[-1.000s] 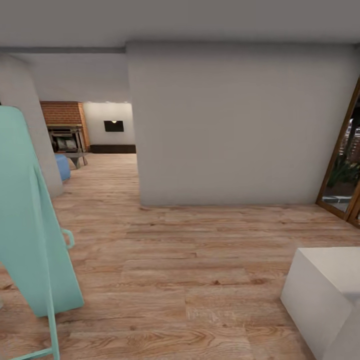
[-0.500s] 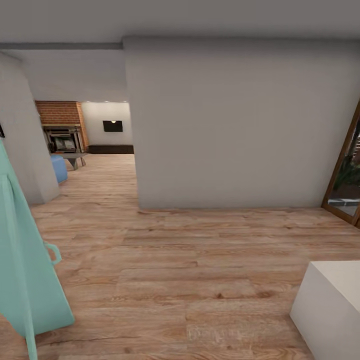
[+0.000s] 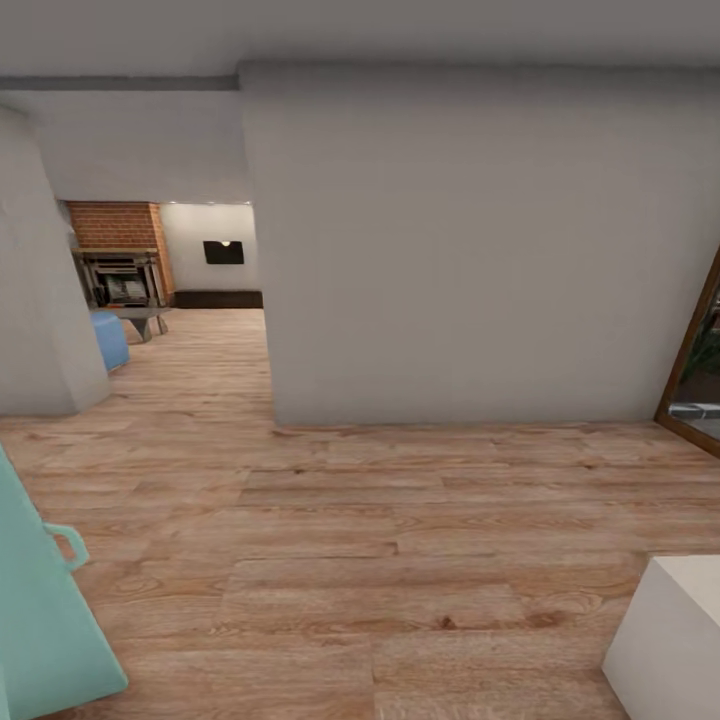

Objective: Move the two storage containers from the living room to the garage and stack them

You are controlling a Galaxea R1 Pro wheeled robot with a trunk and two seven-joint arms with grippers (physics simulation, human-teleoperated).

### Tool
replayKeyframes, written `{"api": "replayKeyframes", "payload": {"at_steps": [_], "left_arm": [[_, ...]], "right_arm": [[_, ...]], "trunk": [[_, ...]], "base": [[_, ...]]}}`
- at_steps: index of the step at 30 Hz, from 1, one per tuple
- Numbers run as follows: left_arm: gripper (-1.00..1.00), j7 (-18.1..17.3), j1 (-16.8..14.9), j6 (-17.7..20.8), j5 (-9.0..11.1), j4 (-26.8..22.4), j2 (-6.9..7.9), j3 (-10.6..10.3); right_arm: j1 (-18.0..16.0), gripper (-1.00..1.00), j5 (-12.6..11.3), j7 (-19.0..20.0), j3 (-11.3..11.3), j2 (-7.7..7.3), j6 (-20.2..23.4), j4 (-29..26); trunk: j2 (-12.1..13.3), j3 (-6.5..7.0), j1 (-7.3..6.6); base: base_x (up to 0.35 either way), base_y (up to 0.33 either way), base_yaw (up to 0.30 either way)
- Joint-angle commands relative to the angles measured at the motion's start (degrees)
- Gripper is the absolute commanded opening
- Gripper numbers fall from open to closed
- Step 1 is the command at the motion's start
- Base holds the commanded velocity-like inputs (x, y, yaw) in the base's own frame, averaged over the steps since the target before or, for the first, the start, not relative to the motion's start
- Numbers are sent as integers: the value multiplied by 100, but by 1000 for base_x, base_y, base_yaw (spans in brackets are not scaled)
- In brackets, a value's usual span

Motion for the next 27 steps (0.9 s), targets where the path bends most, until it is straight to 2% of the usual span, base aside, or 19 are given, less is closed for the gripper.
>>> {"api": "replayKeyframes", "payload": {"at_steps": [1, 27], "left_arm": [[100, 2, -3, -15, 46, 1, 0, 3], [100, 2, -3, -15, 41, 2, 0, 0]], "right_arm": [[-6, 100, -45, -2, 47, 5, -22, 16], [-6, 100, -91, -1, 42, -2, -34, 16]], "trunk": [[-3, -6, 3], [-3, -6, 3]], "base": [[321, 0, 0], [321, 0, 5]]}}
